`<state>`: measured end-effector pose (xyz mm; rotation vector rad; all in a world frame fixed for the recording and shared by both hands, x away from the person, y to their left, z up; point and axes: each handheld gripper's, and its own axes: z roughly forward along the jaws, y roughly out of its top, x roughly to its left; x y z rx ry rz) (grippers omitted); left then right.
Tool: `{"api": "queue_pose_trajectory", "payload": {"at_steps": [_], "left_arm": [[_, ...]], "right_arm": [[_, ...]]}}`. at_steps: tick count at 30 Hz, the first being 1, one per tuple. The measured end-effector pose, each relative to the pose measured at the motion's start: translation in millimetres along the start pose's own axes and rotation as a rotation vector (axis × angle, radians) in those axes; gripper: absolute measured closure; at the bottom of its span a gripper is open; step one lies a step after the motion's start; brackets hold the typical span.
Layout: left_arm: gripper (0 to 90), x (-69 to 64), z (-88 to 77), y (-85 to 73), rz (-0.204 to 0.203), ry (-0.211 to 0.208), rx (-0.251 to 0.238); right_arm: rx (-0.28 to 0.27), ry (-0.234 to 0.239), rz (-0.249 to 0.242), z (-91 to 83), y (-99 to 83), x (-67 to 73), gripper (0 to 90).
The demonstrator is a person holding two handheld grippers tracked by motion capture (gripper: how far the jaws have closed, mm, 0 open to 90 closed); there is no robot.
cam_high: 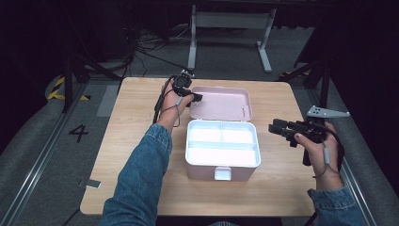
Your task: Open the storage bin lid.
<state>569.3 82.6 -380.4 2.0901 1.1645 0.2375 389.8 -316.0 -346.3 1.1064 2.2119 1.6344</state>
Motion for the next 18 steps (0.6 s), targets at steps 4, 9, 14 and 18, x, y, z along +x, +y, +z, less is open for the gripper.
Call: {"api": "queue_pose_trajectory", "payload": {"at_steps": [4, 9, 14, 18], "left_arm": [[44.6, 1.5, -4.1, -1.4, 0.002, 0.002, -0.018], [36.6, -0.6, -17.4, 0.4, 0.007, 0.032, -0.073], [34.1, -10.6, -45.2, -1.1, 0.060, 0.039, -0.136], [33.7, -22.2, -71.5, -7.0, 0.104, 0.017, -0.177]], "right_arm": [[0.003, 0.002, 0.003, 0.2, 0.0, -0.1, 57.6], [0.003, 0.001, 0.007, 0.8, -0.1, -0.2, 57.4], [0.004, -0.001, 0.006, 0.2, -0.2, 0.0, 56.8], [0.005, -0.002, 0.007, 0.6, 0.0, -0.3, 56.2]]}}
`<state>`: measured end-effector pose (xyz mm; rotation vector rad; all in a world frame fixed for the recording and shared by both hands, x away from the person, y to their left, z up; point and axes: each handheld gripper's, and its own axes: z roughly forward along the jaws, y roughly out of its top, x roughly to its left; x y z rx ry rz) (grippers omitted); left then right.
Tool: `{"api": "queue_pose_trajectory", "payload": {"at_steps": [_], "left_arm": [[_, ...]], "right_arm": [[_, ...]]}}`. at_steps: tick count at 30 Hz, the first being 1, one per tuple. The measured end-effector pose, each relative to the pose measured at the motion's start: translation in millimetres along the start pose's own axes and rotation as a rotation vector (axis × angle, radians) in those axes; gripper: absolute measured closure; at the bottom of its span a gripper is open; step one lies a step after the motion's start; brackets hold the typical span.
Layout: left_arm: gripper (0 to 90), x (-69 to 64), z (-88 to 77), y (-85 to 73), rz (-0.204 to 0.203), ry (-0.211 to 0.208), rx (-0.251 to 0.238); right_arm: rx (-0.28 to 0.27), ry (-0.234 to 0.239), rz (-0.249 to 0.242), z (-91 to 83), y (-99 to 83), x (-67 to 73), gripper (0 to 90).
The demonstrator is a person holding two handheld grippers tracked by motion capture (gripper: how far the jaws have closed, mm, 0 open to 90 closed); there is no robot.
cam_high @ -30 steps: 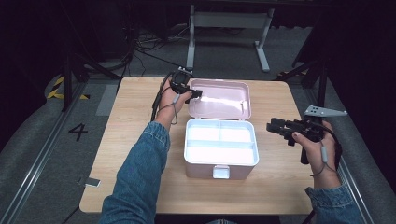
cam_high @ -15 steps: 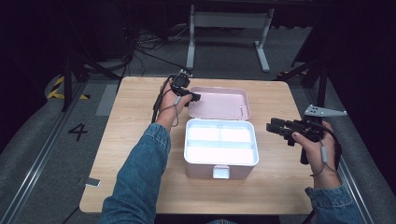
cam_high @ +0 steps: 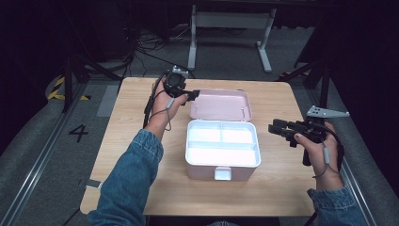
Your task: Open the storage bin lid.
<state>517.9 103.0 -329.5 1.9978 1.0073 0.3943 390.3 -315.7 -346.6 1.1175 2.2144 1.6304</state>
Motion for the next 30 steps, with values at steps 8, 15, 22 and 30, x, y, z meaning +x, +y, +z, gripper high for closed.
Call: {"api": "queue_pose_trajectory", "payload": {"at_steps": [8, 15, 22, 30], "left_arm": [[31.5, -21.7, -58.7, -9.0, 0.065, -0.043, -0.051], [29.9, -25.0, -97.7, -26.5, 0.091, -0.015, -0.071], [28.6, -22.0, -128.7, -62.7, 0.068, 0.032, -0.070], [27.0, 1.5, -145.7, -107.7, -0.001, 0.128, -0.040]], "right_arm": [[0.006, -0.008, -0.011, 1.7, 5.0, -2.9, 54.5], [0.025, -0.029, -0.012, 1.1, 6.1, -9.7, 53.6], [0.066, -0.079, -0.017, -7.5, 2.7, -20.0, 50.6], [0.136, -0.179, -0.019, -17.7, -7.8, -35.4, 47.0]]}}
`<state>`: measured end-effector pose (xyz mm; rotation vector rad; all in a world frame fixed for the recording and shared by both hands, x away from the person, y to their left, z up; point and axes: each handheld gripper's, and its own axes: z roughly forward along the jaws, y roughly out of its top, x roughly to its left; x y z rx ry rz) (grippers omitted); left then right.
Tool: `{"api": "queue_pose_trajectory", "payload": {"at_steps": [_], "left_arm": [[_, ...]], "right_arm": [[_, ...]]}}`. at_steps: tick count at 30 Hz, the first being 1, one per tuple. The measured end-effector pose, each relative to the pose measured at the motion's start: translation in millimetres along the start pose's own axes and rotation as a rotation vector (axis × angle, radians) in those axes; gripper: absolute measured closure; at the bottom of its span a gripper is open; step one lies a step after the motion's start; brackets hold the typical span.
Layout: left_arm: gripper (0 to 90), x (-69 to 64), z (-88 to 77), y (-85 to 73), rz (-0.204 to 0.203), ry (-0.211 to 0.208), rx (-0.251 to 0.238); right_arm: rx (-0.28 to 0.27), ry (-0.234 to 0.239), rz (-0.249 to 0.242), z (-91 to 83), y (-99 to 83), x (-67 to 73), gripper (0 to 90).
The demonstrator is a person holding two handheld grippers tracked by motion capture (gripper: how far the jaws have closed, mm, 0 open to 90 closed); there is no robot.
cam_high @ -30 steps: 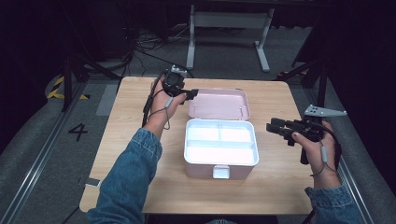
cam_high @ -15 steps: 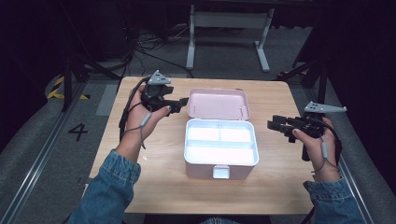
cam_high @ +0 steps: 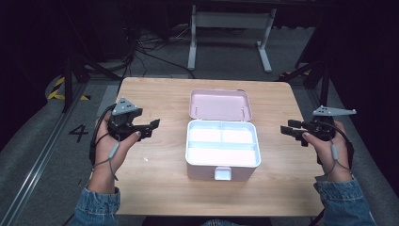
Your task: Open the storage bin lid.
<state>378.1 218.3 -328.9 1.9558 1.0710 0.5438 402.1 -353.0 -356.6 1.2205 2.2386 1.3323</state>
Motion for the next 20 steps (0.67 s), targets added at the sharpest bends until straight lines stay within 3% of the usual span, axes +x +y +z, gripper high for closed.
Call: {"api": "queue_pose_trajectory", "payload": {"at_steps": [3, 4, 9, 10, 13, 14, 15, 16, 17, 20], "left_arm": [[27.0, 16.4, -0.2, -12.2, -0.015, 0.104, 0.014], [27.0, 20.7, -0.5, -15.8, -0.028, 0.118, 0.016], [26.9, 31.8, 0.6, -30.6, -0.067, 0.132, 0.063], [26.4, 36.6, 3.7, -37.6, -0.072, 0.140, 0.109], [25.2, 43.5, 10.8, -47.2, -0.091, 0.125, 0.174], [25.1, 43.5, 10.8, -47.2, -0.091, 0.125, 0.174], [24.9, 49.0, 17.7, -54.2, -0.115, 0.098, 0.200], [24.8, 49.0, 17.7, -54.2, -0.115, 0.098, 0.200], [24.9, 52.9, 23.1, -59.7, -0.147, 0.068, 0.201], [24.7, 54.3, 27.4, -63.2, -0.174, 0.056, 0.228]], "right_arm": [[0.007, -0.026, 0.011, -1.4, -4.7, -6.0, 46.4], [0.013, -0.030, 0.021, -1.3, -6.5, -8.2, 46.4], [0.040, -0.052, 0.044, 3.3, -14.5, -18.2, 46.2], [0.044, -0.057, 0.046, 4.5, -15.7, -20.0, 46.2], [0.056, -0.066, 0.052, 7.7, -18.4, -23.3, 45.9], [0.061, -0.068, 0.050, 9.2, -19.3, -24.5, 45.9], [0.067, -0.070, 0.050, 10.0, -19.9, -25.0, 45.9], [0.067, -0.070, 0.050, 10.0, -19.9, -25.0, 45.9], [0.069, -0.068, 0.054, 10.9, -20.6, -25.1, 45.9], [0.069, -0.064, 0.054, 10.9, -20.6, -24.6, 45.9]]}}
